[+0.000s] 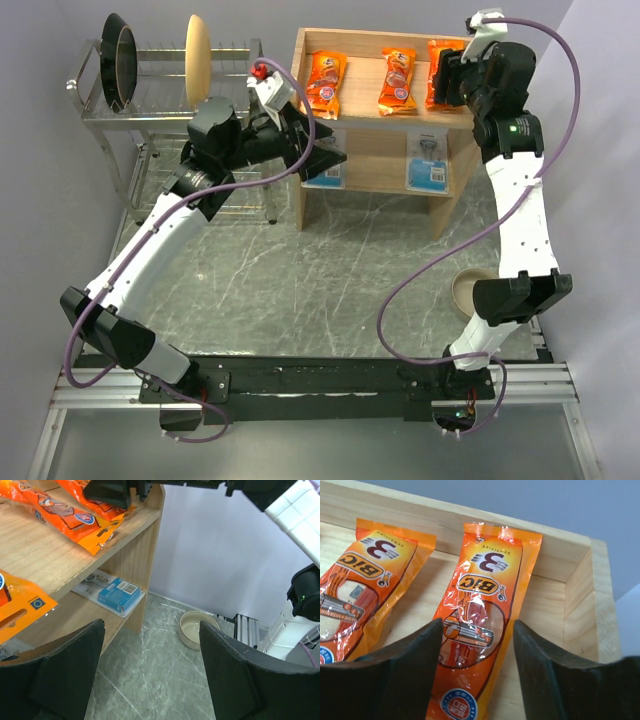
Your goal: Place and organize the shaving razors onto the shelf
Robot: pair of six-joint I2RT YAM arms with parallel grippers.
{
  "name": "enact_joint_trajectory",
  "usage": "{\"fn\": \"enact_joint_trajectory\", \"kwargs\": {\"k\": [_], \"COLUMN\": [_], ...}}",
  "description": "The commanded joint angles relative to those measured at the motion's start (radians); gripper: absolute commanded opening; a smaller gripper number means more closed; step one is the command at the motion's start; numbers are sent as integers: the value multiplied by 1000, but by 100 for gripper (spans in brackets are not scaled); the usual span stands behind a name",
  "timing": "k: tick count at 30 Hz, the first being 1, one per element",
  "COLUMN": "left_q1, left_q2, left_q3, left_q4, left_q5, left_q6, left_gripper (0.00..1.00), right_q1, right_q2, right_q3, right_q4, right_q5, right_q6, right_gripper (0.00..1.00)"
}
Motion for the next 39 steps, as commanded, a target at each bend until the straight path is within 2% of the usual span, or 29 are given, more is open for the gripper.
{"fn": "enact_joint_trajectory", "kwargs": {"k": [1,5,15,30,33,39], "left_q1": [11,19,22,22,22,22], "left_q2": [-34,-31,-44,-70,-73,-74], "left_q3": [2,0,-24,-38,-43,-40], "left_q4": [43,68,82,80,82,80], "left_q5": [9,18,27,21,21,17], "left_q6": [-27,-39,-59,-56,-59,-52], "left_gripper": [81,81,81,82,82,82], "right_q1": [-5,-5,-25,-12,-9,0], "right_q2": [-5,-47,-79,-105,-123,-182], "right_q3": [41,20,51,34,11,-29], "right_q4": [-83,-100,-186,-112,-83,1], "right_q5": [40,32,55,141,152,156], "right_q6": [14,4,-33,-188,-219,-219], "right_gripper": [61,45,38,39,42,56]}}
